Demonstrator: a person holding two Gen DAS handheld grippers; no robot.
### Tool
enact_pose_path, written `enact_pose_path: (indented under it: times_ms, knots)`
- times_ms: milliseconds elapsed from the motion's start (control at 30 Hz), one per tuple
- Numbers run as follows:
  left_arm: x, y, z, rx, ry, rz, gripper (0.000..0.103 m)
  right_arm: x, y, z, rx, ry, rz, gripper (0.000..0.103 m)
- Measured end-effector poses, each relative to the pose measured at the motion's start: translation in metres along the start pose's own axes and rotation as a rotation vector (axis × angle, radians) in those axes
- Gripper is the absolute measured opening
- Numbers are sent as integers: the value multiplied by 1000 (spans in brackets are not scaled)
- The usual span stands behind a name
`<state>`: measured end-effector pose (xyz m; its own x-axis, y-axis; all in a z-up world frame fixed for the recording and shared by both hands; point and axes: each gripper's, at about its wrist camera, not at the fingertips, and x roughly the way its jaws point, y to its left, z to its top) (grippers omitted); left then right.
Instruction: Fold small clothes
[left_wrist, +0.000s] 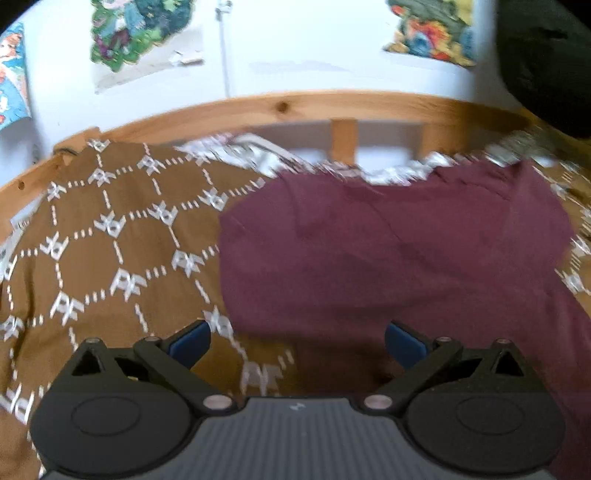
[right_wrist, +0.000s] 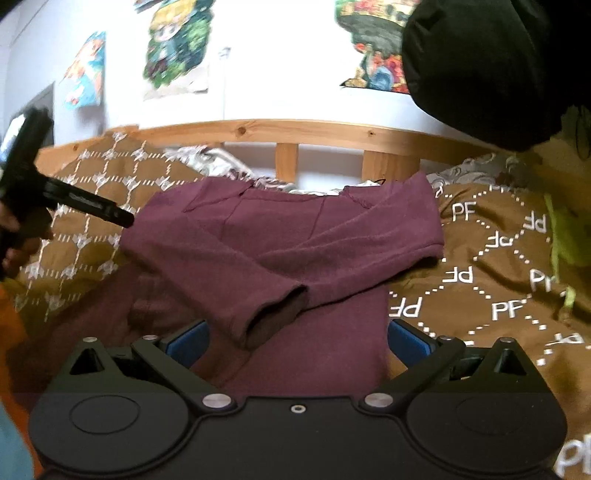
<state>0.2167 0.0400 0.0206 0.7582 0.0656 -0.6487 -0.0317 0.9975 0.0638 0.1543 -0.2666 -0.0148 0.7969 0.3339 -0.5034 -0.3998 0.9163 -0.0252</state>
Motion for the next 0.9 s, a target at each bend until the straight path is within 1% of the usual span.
enact_pose_path:
  times_ms: [100, 200, 300, 433, 533, 633, 733, 767, 900]
  knots:
    - [-23, -4, -14, 0, 35, -56, 102, -16, 14, -7, -95, 28, -18, 102]
    - [-42, -11, -25, 17, 56, -99, 102, -32, 27, -15, -186, 65, -20, 102]
    - [-57, -17, -38, 42, 68, -138, 102, -44, 36, -25, -275, 107, -42, 102]
    - [-67, -28, -52, 91, 73, -171, 103, -53, 42, -41, -366, 214, -63, 102]
    - [-72, -36, -61, 124, 76, -188, 103, -60, 46, -56, -433, 266, -121, 102]
    - [-72, -43, -67, 145, 87, -197, 103, -60, 45, -70, -515, 296, -187, 102]
    - [-70, -46, -69, 157, 99, -202, 103, -52, 48, -84, -636, 303, -247, 102]
    - [-69, -47, -70, 159, 103, -202, 103, -49, 50, -89, -680, 292, -260, 102]
    - [-66, -47, -71, 166, 112, -201, 102, -44, 62, -102, -835, 201, -263, 102]
